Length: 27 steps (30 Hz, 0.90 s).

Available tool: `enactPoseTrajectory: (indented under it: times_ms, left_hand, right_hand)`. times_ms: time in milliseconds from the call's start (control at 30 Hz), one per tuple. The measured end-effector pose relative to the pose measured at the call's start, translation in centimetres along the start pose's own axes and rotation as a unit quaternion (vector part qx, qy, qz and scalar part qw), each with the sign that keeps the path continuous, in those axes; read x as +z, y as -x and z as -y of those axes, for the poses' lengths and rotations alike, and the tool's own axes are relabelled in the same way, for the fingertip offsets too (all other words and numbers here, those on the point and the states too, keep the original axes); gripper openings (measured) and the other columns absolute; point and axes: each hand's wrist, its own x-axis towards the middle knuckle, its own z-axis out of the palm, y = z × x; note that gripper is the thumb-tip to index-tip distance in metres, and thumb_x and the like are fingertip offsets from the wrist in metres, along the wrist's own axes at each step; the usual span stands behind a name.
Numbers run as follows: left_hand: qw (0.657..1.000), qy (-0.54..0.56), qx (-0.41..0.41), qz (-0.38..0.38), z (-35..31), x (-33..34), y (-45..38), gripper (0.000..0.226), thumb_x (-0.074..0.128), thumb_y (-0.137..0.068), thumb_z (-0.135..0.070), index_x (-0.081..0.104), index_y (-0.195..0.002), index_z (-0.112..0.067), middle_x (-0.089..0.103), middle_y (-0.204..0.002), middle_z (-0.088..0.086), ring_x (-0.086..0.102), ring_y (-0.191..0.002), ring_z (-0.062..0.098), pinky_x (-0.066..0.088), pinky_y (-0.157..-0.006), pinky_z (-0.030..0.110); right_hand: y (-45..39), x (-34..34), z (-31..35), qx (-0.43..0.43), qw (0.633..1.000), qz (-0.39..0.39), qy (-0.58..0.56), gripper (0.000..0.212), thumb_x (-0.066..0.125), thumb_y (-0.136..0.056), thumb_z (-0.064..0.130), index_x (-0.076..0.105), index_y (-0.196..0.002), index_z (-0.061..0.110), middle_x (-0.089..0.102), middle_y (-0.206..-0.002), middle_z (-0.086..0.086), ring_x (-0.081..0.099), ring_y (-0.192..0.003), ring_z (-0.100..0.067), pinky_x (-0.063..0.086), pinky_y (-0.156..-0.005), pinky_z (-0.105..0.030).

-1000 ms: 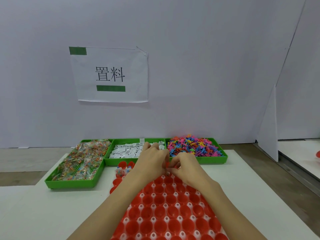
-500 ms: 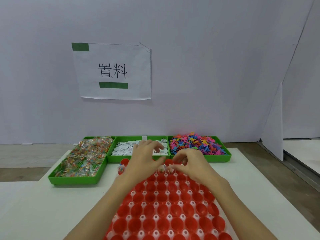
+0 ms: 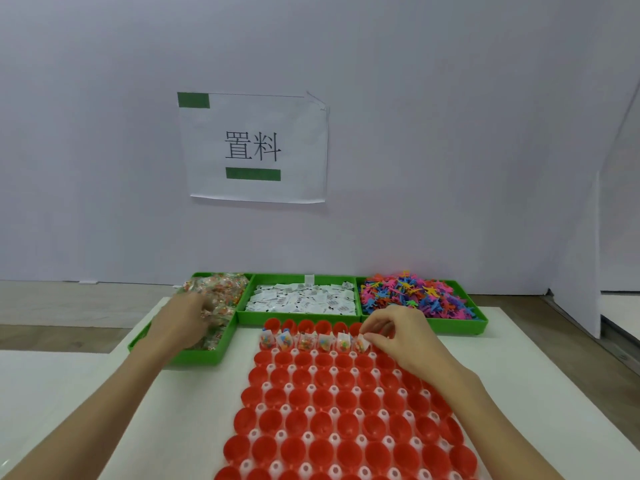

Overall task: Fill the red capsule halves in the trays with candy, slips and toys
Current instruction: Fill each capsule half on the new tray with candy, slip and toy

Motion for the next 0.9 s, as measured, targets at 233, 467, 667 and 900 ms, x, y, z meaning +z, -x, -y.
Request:
enactPoseTrajectory:
  times_ms: [233, 467, 667, 900]
  left_hand:
    - [0.998, -0.003, 0.027, -0.061, -0.5, 0.2, 1.6, 0.010, 0.077, -0.090, -0.022, 0.080, -0.100, -0.022, 0.078, -0.101, -0.001, 0.070, -0.096, 0.020, 0.056, -0.083, 0.037]
    - [0.992, -0.052, 0.033, -0.111, -0.5, -0.1, 1.8, 0.009, 0.074, -0.092, -0.020, 0.082, -0.093, -0.023, 0.077, -0.098, -0.004, 0.063, -0.100, 0.023, 0.050, -0.086, 0.037]
    - [0.971, 0.124, 0.037, -0.203, -3.1, -1.0, 4.5, 0.009, 0.077, -0.090, -0.016, 0.083, -0.096, -0.017, 0.079, -0.093, 0.000, 0.065, -0.089, 0.025, 0.052, -0.075, 0.040]
    - [0.881, 0.442, 0.040, -0.165, -8.6, -1.4, 10.0, 0.011, 0.080, -0.086, -0.024, 0.079, -0.090, -0.035, 0.076, -0.080, -0.018, 0.070, -0.076, 0.000, 0.052, -0.068, 0.013]
  right_hand:
    - [-0.1, -0.1, 0.4, -0.017, 1.000, -0.002, 0.022, 0.010, 0.076, -0.091, 0.025, 0.080, -0.094, 0.034, 0.064, -0.078, 0.018, 0.063, -0.075, 0.001, 0.047, -0.066, -0.008]
    - [-0.1, -1.9, 0.6, -0.007, 0.998, -0.035, -0.051, 0.013, 0.069, -0.096, 0.029, 0.078, -0.105, 0.030, 0.072, -0.092, 0.020, 0.065, -0.088, 0.005, 0.047, -0.074, -0.004]
    - [-0.1, -3.0, 1.2, -0.009, 0.994, -0.053, -0.099, 0.011, 0.069, -0.095, 0.030, 0.079, -0.100, 0.029, 0.073, -0.086, 0.018, 0.063, -0.086, 0.008, 0.046, -0.073, -0.006]
    - [0.1, -3.6, 2.1, -0.025, 0.991, -0.054, -0.116, 0.011, 0.068, -0.096, 0.032, 0.079, -0.098, 0.030, 0.074, -0.085, 0.015, 0.065, -0.087, 0.004, 0.049, -0.078, -0.010]
